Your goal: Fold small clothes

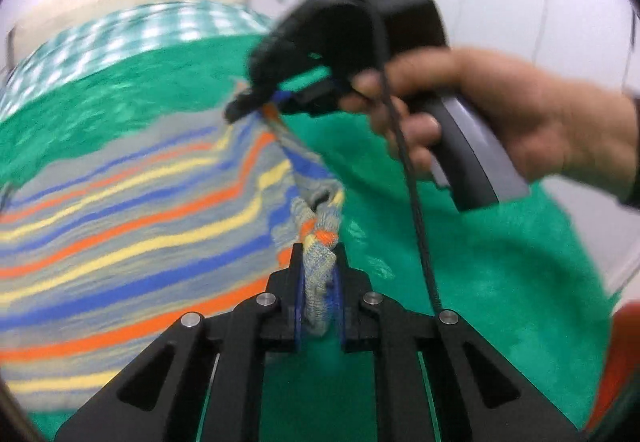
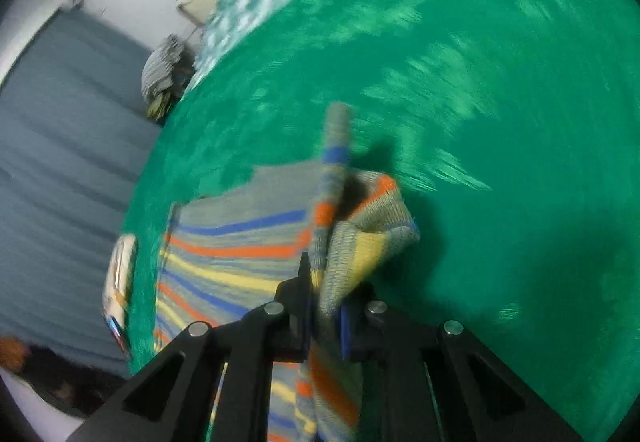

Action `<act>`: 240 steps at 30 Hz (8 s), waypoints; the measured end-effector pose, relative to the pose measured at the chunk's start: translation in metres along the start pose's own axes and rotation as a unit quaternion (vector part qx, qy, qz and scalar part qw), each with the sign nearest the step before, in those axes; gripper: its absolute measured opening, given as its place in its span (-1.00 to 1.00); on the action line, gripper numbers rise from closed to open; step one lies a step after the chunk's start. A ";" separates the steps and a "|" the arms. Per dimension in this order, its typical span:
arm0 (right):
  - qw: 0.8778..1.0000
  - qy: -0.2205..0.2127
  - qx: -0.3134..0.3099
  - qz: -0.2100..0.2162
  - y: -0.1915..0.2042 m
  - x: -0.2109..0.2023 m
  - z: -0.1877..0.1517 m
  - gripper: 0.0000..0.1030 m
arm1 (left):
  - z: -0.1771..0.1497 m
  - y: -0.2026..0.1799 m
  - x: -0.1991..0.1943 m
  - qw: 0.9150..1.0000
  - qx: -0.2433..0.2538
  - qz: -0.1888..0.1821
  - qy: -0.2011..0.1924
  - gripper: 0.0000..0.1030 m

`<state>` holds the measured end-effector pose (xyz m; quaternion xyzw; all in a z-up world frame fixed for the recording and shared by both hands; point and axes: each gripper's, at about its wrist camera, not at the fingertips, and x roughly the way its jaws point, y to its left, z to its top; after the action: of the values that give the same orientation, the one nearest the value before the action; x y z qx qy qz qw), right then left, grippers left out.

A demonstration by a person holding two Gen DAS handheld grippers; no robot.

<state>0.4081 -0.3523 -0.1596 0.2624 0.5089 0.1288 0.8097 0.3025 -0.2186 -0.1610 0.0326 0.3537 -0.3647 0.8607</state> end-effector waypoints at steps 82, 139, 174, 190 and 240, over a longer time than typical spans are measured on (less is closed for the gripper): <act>0.945 -0.077 -0.142 -0.286 0.111 0.012 -0.312 1.00 | -0.180 0.181 -0.144 0.941 -0.166 0.277 0.098 0.99; 0.999 -0.022 -0.035 0.026 0.119 0.106 -0.093 0.82 | -0.026 0.298 -0.042 0.964 -0.229 0.069 0.114 0.91; 0.947 -0.130 -0.217 -0.200 0.227 -0.115 -0.260 0.99 | -0.037 0.084 -0.280 0.942 -0.111 0.317 -0.004 0.99; 0.941 -0.153 -0.220 -0.207 0.289 -0.184 -0.324 0.99 | -0.056 0.017 -0.315 0.926 -0.112 0.360 0.022 0.99; 0.933 -0.129 -0.245 -0.228 0.323 -0.206 -0.361 0.99 | -0.067 0.000 -0.342 0.935 -0.141 0.326 0.020 1.00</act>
<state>0.0130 -0.0759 0.0516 -0.0529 0.3991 0.0264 0.9150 0.0977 0.0092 0.0047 0.0317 0.3884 -0.0096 0.9209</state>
